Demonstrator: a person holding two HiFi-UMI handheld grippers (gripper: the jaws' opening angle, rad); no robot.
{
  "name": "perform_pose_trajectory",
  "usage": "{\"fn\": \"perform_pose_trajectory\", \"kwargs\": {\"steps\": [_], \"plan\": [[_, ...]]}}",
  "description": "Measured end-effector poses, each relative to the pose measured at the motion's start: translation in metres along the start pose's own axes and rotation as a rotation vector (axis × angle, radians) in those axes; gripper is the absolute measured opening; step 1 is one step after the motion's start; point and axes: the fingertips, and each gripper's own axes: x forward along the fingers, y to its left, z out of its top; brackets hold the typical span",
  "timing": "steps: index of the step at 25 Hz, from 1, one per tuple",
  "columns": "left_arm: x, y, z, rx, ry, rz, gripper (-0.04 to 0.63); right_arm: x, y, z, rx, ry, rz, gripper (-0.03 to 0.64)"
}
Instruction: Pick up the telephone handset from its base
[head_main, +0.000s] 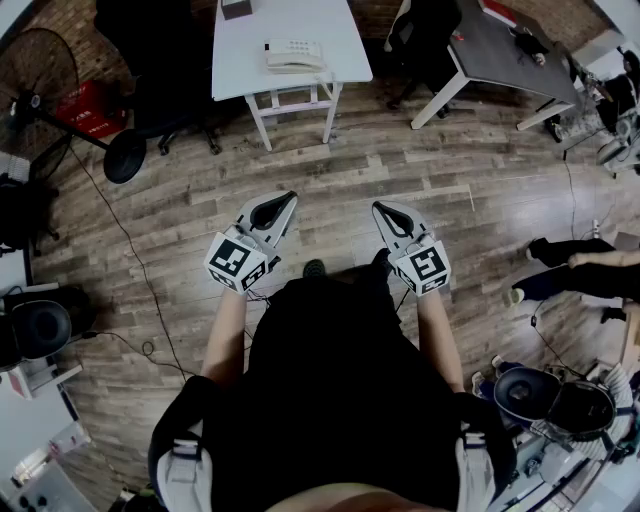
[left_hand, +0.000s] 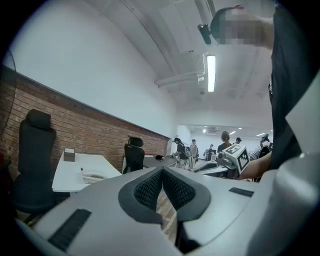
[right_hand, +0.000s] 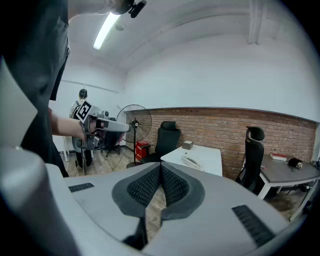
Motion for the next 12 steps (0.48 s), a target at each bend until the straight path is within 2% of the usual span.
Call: {"fn": "perform_pose_trajectory", "kwargs": {"steps": [7, 12], "plan": [[0.001, -0.008, -0.007, 0.032, 0.035, -0.015, 0.020, -0.003, -0.003, -0.015, -0.011, 0.004, 0.005, -0.002], [0.011, -0.030, -0.006, 0.046, 0.049, -0.100, 0.020, -0.008, -0.009, -0.020, -0.009, 0.015, 0.001, -0.002]]}}
